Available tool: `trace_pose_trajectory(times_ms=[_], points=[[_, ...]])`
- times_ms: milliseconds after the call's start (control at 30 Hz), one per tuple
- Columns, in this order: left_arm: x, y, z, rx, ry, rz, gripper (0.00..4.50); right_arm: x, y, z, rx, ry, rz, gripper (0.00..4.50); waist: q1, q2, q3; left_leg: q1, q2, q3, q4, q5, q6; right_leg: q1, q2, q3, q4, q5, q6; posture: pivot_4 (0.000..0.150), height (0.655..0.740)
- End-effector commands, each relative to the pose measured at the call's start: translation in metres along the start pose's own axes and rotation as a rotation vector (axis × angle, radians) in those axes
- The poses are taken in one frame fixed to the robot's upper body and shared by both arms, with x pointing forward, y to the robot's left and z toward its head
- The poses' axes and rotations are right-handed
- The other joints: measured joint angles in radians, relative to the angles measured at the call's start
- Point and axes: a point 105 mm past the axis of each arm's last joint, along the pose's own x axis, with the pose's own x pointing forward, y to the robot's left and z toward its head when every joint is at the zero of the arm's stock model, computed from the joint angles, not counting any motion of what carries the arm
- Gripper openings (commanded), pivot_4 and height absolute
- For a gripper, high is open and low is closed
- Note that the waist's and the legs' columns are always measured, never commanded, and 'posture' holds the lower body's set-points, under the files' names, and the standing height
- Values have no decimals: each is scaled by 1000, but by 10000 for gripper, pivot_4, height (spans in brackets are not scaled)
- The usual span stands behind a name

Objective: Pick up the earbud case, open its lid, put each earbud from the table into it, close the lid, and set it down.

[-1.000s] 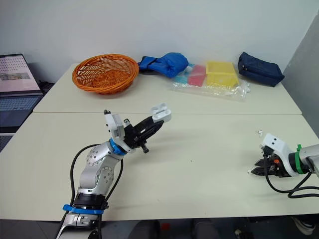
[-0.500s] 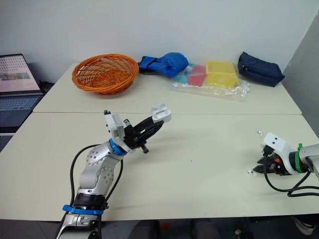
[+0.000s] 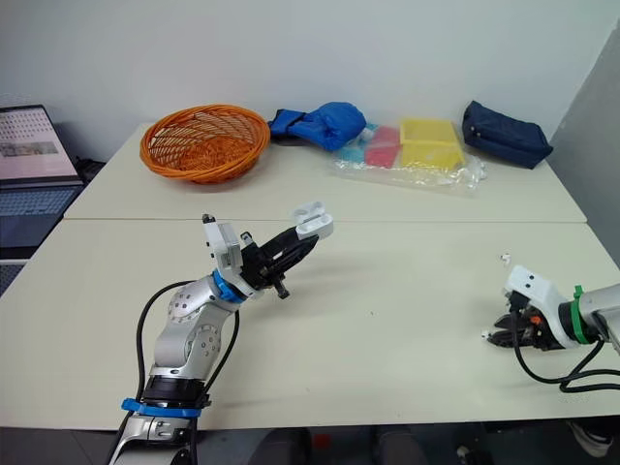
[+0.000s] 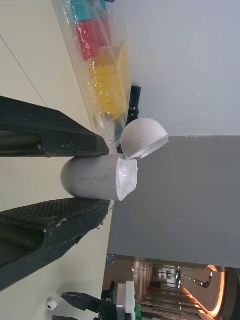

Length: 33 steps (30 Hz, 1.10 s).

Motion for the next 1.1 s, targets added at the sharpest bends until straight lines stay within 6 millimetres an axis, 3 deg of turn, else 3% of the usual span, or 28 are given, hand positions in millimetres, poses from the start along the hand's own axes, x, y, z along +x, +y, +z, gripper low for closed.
trace_pose_trajectory(times_ms=[33,467,767,967,1100], points=[[3,-2,11,23,-32,-22,7592,-4,-7,6,-30,-13,-49,18706,0,0,0,0,0,0,0,0,0,0,0,0,0,0,0,1500,7400],[3,-2,11,22,-32,-20,7592,-9,-19,12,1,-37,-102,18706,0,0,0,0,0,0,0,0,0,0,0,0,0,0,0,1500,7400],[3,-3,11,21,-32,-22,7592,-14,-9,17,-66,-40,-47,18706,1,0,0,0,0,0,0,0,0,0,0,0,0,0,0,1500,7400],[1,-2,10,20,-27,-22,7592,-22,3,29,-342,9,4,18706,0,0,0,0,0,0,0,0,0,0,0,0,0,0,0,1500,7400],[2,-2,9,18,-30,-22,7592,-15,1,27,-469,53,9,18706,0,0,0,0,0,0,0,0,0,0,0,-1,0,0,0,1500,7400]])
